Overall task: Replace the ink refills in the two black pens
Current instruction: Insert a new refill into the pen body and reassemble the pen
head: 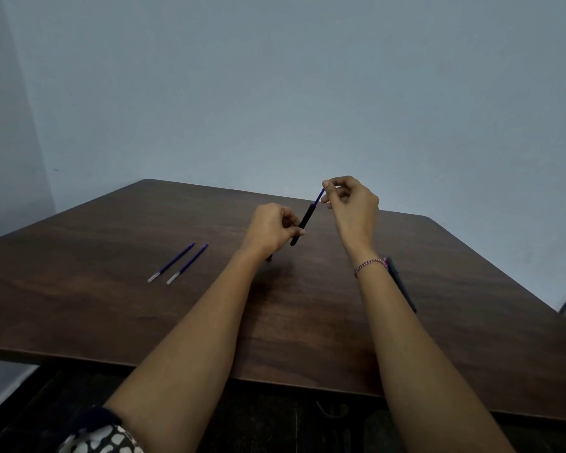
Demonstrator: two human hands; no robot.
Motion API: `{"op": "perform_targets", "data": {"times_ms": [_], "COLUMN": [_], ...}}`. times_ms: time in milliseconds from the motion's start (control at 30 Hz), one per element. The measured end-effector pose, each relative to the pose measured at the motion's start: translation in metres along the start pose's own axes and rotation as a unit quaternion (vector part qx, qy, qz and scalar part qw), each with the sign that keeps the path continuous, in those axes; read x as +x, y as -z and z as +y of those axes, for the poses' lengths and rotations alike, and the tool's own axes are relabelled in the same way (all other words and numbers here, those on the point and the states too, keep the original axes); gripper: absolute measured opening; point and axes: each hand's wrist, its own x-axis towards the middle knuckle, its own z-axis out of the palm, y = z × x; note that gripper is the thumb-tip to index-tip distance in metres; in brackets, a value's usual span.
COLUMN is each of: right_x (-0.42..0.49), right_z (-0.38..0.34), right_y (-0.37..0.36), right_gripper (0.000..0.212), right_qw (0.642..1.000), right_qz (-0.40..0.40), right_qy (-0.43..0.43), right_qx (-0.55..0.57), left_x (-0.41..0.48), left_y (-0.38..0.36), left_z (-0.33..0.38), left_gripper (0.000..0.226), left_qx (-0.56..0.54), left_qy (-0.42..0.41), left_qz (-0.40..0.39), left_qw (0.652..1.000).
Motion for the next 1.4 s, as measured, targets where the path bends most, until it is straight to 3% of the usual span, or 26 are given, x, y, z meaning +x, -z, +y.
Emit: {"op": "perform_targets", "data": {"times_ms": [267, 467, 600, 767, 867, 1000, 1267, 1400], "right_x": [-0.005, -0.011, -0.013, -0.022, -0.037, -0.055, -0.073, -0.073], "right_z": [-0.002, -0.005, -0.004, -0.001, -0.003, -0.012, -0.018, -0.016], "right_y": [-0.004, -0.012, -0.013, -0.027, -0.044, -0.058, -0.073, -0.073], "right_gripper": [0.012, 0.016, 0.016, 0.017, 0.017, 0.022, 0.035, 0.042], "right_qw": [0.999, 0.998, 0.998, 0.994, 0.973, 0.941, 0.851, 0.833], "right_qz": [0.015, 0.020, 0.035, -0.079, -0.167, -0.219, -0.282, -0.306], "right_qy": [0.023, 0.054, 0.057, 0.039, 0.070, 0.160, 0.253, 0.256], "right_qx": [0.021, 0.032, 0.015, -0.065, -0.143, -0.202, -0.364, -0.382], "left_x": [0.001, 0.006, 0.010, 0.012, 0.012, 0.012, 0.010, 0.011], "left_y": [0.000, 0.001, 0.009, 0.019, 0.025, 0.032, 0.034, 0.034], "left_z": [-0.001, -0.004, -0.010, -0.018, -0.022, -0.027, -0.028, -0.027], "left_gripper": [0.021, 0.023, 0.019, 0.012, 0.009, 0.010, 0.011, 0.011], "left_qx": [0.006, -0.015, -0.046, -0.024, 0.015, 0.032, 0.031, 0.028], "left_qy": [-0.028, -0.010, 0.027, 0.054, 0.073, 0.102, 0.101, 0.109], "left_qz": [0.020, 0.037, 0.091, 0.187, 0.241, 0.281, 0.279, 0.271], "left_qw": [0.999, 0.999, 0.994, 0.981, 0.968, 0.954, 0.954, 0.956]}}
